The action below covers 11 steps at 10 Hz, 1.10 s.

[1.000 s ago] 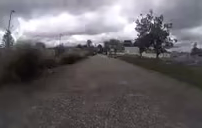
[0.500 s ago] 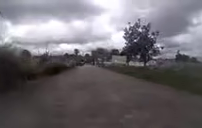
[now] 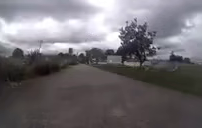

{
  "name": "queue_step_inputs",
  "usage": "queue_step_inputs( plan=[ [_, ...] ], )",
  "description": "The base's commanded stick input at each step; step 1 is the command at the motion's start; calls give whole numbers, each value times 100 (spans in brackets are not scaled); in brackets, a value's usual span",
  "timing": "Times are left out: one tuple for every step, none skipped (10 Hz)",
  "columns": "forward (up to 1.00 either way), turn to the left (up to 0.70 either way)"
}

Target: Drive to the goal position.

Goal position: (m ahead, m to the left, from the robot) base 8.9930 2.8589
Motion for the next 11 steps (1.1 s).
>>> queue_step_inputs(
  plan=[
    [100,0],
    [100,0],
    [100,0],
    [100,0],
    [100,0],
    [100,0],
    [100,0],
    [100,0],
    [100,0],
    [100,0],
    [100,0]
  ],
)
